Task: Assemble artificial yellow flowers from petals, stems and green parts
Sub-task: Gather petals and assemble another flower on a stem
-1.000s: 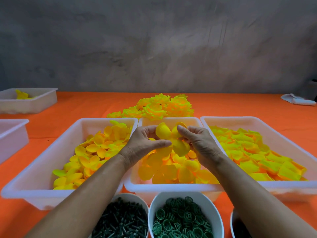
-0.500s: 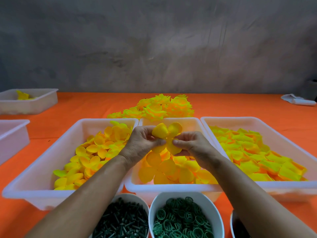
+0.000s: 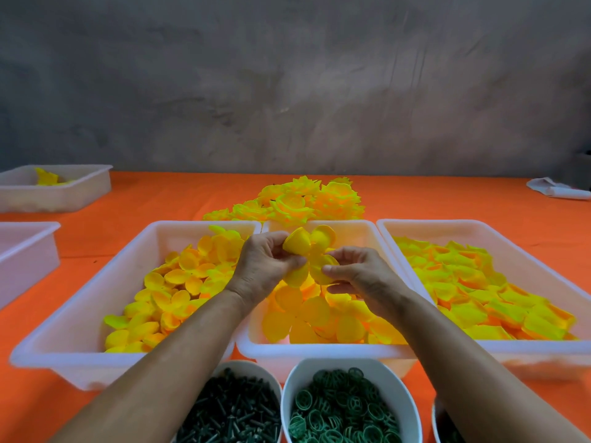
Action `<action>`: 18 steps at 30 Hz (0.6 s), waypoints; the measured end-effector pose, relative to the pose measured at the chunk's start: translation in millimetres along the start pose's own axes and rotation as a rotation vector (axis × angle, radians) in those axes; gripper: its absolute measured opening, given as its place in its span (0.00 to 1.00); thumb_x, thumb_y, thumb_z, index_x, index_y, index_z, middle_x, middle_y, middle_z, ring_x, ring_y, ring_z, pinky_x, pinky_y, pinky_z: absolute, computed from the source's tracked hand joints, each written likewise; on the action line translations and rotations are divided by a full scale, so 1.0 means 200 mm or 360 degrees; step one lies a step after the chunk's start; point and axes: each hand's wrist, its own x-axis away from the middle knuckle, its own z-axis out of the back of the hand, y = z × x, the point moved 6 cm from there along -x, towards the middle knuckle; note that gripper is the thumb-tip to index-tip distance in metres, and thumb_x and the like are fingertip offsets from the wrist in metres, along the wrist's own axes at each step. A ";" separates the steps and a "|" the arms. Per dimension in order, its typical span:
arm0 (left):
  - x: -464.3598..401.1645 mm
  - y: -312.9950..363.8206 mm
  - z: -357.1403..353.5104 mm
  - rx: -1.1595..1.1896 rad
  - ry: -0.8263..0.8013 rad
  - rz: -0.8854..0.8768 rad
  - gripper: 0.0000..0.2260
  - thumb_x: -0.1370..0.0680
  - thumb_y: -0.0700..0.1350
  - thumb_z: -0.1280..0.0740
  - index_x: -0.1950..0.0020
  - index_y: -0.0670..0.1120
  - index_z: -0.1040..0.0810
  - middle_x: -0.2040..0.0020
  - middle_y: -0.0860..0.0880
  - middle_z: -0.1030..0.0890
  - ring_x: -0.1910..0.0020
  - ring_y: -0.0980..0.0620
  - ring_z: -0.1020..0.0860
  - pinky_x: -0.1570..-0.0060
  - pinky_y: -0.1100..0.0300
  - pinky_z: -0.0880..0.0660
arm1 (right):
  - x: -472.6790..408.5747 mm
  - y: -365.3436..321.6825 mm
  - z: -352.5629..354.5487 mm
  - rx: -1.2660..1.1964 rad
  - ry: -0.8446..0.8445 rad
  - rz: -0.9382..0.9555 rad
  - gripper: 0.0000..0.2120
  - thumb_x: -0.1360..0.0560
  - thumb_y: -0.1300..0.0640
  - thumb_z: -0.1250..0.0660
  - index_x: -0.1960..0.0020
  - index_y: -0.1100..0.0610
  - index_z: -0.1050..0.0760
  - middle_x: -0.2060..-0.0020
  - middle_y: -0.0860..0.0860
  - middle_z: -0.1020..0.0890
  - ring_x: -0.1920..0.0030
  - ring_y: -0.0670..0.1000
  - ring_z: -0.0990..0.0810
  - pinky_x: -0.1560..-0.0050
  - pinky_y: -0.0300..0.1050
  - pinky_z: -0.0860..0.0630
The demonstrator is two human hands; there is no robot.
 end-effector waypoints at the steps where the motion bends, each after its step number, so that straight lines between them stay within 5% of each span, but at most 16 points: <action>1: 0.00 0.00 0.00 0.0059 0.0000 0.0034 0.11 0.32 0.30 0.26 0.59 0.45 0.19 0.66 0.51 0.19 0.65 0.56 0.23 0.64 0.60 0.24 | 0.00 0.00 0.01 -0.0008 0.0035 0.0012 0.05 0.30 0.66 0.28 0.59 0.57 0.22 0.68 0.49 0.16 0.68 0.46 0.17 0.71 0.37 0.23; 8: 0.00 -0.01 -0.03 0.0264 -0.0146 0.0123 0.13 0.32 0.33 0.26 0.51 0.43 0.21 0.62 0.52 0.15 0.62 0.57 0.18 0.63 0.62 0.21 | 0.02 -0.02 0.04 0.0051 0.0174 0.0075 0.09 0.33 0.57 0.24 0.67 0.56 0.24 0.73 0.51 0.17 0.74 0.47 0.19 0.77 0.35 0.28; 13: -0.01 -0.01 -0.01 0.0092 -0.0050 0.0119 0.29 0.34 0.37 0.23 0.37 0.51 0.29 0.46 0.45 0.19 0.50 0.49 0.19 0.51 0.56 0.21 | 0.03 -0.03 0.04 0.0064 0.0188 0.0076 0.11 0.32 0.56 0.24 0.67 0.56 0.25 0.73 0.51 0.17 0.75 0.45 0.20 0.78 0.34 0.29; 18: 0.01 0.09 0.00 -0.0358 0.0035 -0.0274 0.17 0.38 0.44 0.20 0.54 0.53 0.23 0.41 0.50 0.26 0.40 0.55 0.28 0.50 0.68 0.27 | 0.03 -0.04 0.04 0.0076 0.0262 0.0116 0.12 0.33 0.54 0.24 0.66 0.57 0.27 0.75 0.50 0.19 0.76 0.46 0.21 0.78 0.34 0.30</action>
